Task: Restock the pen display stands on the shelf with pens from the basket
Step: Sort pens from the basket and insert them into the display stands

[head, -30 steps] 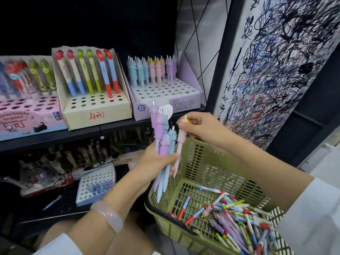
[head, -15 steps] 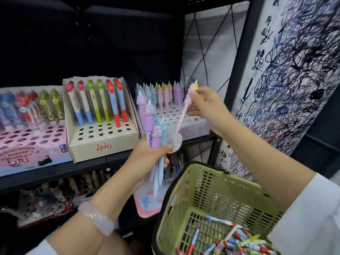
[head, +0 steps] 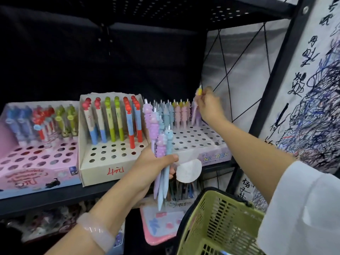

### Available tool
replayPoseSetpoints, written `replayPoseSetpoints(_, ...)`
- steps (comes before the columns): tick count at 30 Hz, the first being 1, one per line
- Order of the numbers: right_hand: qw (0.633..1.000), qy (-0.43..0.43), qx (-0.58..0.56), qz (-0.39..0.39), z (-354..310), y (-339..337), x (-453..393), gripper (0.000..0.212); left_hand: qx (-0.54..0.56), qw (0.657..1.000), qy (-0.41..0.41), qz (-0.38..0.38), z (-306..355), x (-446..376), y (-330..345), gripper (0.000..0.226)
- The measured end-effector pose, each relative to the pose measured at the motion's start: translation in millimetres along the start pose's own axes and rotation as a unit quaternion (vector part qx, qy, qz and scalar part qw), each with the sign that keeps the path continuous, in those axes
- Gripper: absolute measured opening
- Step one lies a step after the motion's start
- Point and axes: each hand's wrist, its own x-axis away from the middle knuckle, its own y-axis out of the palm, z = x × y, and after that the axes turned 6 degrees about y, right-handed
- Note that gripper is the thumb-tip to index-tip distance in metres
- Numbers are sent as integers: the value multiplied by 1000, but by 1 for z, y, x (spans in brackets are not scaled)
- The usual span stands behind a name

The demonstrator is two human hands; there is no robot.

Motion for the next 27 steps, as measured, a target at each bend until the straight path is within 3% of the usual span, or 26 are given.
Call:
replayPoseSetpoints(12,993,-2,107,-42,-2,11,-7,28,13,1000,5,-17,-4,-1,-2,18)
replayPoseSetpoints(16,964,-3,261,-61,-8,18,-8,33,12,1000,6,-13,-4,0,-1,17)
replayPoseSetpoints(25,939,-15,332,-86,2,13,2,44,36,999,5,4,-6,0,0,17)
replayPoseSetpoints(27,919,-31,377,-115,4,7,7,50,44,999,4,10,-5,0,0,20)
